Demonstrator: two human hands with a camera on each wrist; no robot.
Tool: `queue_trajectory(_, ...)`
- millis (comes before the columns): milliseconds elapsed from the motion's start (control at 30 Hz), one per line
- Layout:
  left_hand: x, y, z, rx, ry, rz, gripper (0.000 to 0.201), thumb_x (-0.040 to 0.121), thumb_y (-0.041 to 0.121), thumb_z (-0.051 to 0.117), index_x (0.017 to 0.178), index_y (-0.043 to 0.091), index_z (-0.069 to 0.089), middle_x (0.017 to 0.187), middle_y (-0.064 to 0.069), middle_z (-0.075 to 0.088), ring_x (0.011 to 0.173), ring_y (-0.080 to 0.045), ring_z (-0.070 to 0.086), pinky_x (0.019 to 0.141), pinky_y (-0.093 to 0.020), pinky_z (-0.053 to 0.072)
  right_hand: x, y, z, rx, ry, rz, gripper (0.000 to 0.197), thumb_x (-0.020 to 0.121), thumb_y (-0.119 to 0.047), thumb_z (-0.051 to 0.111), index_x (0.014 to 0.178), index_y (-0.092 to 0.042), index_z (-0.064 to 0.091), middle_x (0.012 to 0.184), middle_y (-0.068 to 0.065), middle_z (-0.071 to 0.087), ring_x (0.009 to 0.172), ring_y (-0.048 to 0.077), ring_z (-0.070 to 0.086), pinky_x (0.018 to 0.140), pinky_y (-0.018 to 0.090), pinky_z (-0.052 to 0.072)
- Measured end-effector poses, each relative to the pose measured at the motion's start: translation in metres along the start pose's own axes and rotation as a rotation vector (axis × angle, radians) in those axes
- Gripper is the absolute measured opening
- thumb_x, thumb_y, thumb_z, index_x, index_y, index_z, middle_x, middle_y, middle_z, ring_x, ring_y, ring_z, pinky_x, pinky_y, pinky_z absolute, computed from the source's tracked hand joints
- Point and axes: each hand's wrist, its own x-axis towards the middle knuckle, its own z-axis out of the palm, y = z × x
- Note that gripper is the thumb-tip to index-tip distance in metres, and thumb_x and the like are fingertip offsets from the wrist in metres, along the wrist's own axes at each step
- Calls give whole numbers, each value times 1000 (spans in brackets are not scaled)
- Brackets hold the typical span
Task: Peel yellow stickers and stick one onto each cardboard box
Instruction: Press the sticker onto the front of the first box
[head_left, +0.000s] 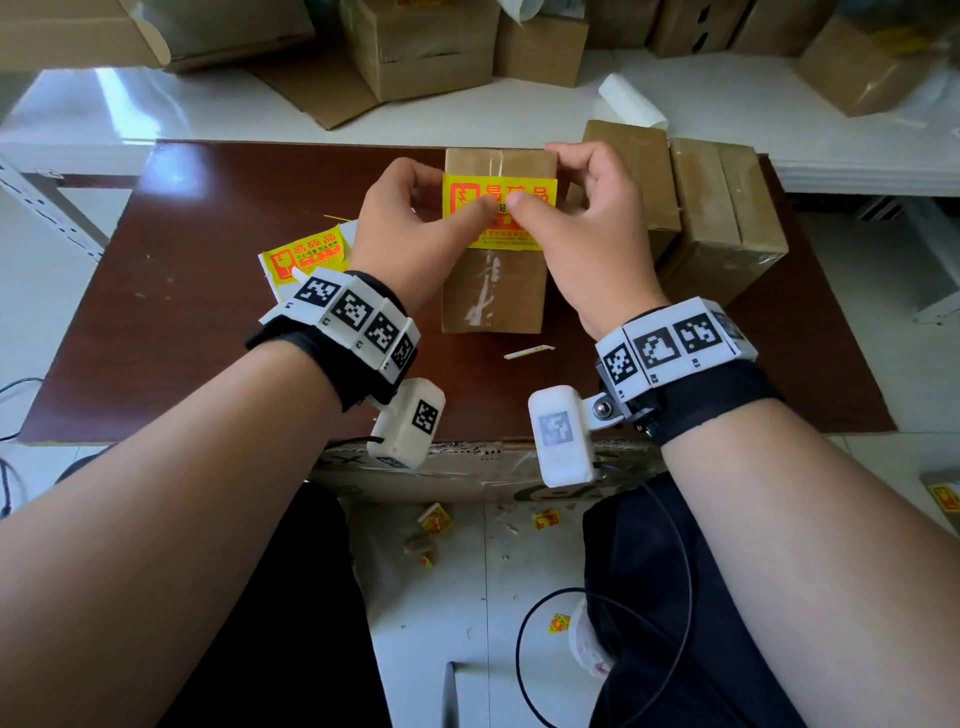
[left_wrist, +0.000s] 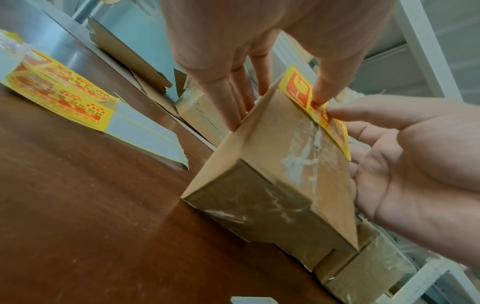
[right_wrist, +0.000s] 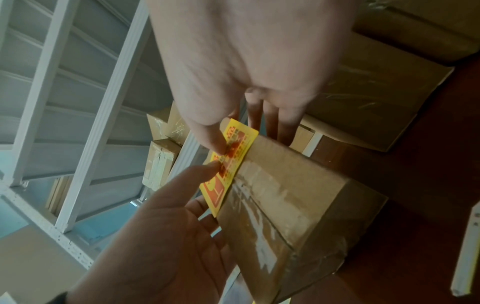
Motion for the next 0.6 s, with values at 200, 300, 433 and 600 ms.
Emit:
queue_trajectory(200,6,0,-3,18,-46,-36,22,74,27,77,90,28,61,92,6,73,79,-7,72,67,-22,60,1,-1,-1,-43,-58,18,54,77,-13,76,130,-16,62,125,-1,72,115,16,73,98,42,64)
queue_trajectory(300,7,-2,-4,23,-58,-48,24,81,7,68,89,29,63,92,5,71,83,-11,72,71,-31,61,4,4,-4,-62,-81,33,54,85,8,68,133,-15,62,132,-5,68,124,11,69,103,38,62)
queue_trajectory(433,5,0,-5,-42,-68,-102,28,68,9,53,87,25,66,86,3,71,83,-17,71,73,-41,61,5,3,-6,-44,-52,41,45,92,5,59,130,-18,65,136,-4,68,126,9,66,107,38,60)
queue_trajectory(600,0,1,-1,-40,-45,-53,24,86,35,75,100,18,66,94,4,75,85,-10,73,81,-38,64,-1,-1,0,7,-14,19,44,87,-26,80,126,-20,64,126,-1,71,117,12,72,99,41,64)
